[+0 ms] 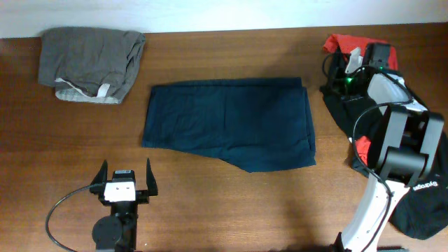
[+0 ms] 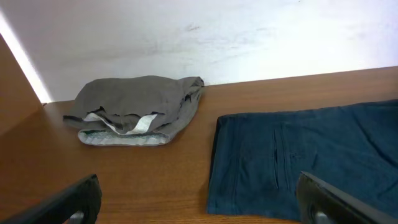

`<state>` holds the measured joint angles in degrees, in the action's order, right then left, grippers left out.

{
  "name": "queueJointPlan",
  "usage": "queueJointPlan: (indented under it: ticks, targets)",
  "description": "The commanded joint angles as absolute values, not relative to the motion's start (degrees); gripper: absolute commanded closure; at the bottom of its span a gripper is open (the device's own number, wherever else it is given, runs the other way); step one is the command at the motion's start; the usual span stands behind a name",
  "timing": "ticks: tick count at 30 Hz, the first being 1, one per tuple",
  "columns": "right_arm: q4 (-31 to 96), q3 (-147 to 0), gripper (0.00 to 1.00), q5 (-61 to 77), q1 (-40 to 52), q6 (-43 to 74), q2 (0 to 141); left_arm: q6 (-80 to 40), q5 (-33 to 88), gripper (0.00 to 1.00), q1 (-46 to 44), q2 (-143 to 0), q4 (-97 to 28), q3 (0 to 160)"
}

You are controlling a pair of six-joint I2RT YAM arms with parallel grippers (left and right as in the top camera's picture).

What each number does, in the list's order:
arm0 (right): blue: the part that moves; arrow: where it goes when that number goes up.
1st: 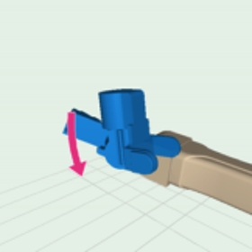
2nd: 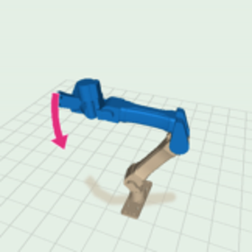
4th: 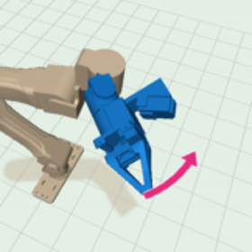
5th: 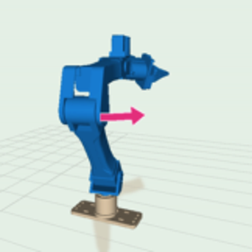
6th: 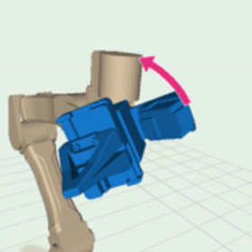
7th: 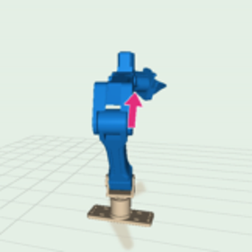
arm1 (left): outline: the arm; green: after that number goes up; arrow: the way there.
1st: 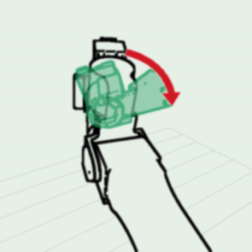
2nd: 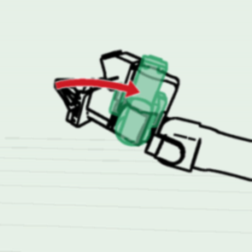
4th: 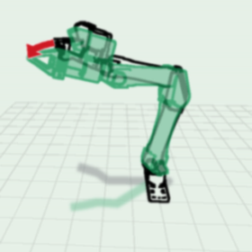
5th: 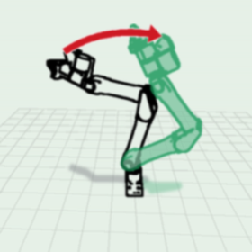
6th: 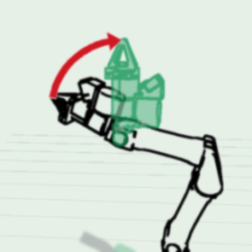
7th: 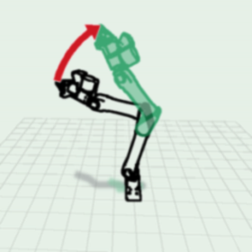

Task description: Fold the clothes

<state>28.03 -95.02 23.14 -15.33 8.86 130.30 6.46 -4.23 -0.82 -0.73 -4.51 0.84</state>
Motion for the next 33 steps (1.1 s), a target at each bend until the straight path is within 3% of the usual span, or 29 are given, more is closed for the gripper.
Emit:
queueJointPlan:
  ticks: [1, 11, 19, 30, 31, 32, 33]
  targets:
    - [26.65, -95.13, 0.94, 20.62, -15.64, 8.36, 131.57, 7.18, -3.40, 0.01, -0.73, -0.34, -4.43, 0.54]
    - [26.17, -95.13, 0.95, 16.53, -21.02, 8.38, 133.29, 7.18, -3.40, 0.01, -0.73, -0.34, -4.40, 0.54]
    - [28.08, -95.15, 0.96, 4.84, -25.63, 8.34, 133.47, 7.18, -3.40, 0.01, -0.73, -0.34, -4.40, 0.54]
    - [34.02, -99.66, 0.91, -3.07, -28.82, 8.32, 130.80, 7.18, -3.40, 0.01, -0.73, -0.34, -4.40, 0.54]
    - [35.55, -100.99, 0.90, -2.26, -28.47, 7.81, 129.93, 7.18, -3.40, 0.01, -0.73, -0.34, -4.40, 0.54]
    - [37.10, -102.37, 0.81, -0.51, -28.05, 6.37, 128.97, 7.18, -3.40, 0.01, -0.73, -0.34, -4.40, 0.54]
    - [38.72, -103.77, 0.60, 1.69, -27.62, 4.99, 127.98, 7.18, -3.38, 0.01, -0.73, -0.34, -4.40, 0.54]
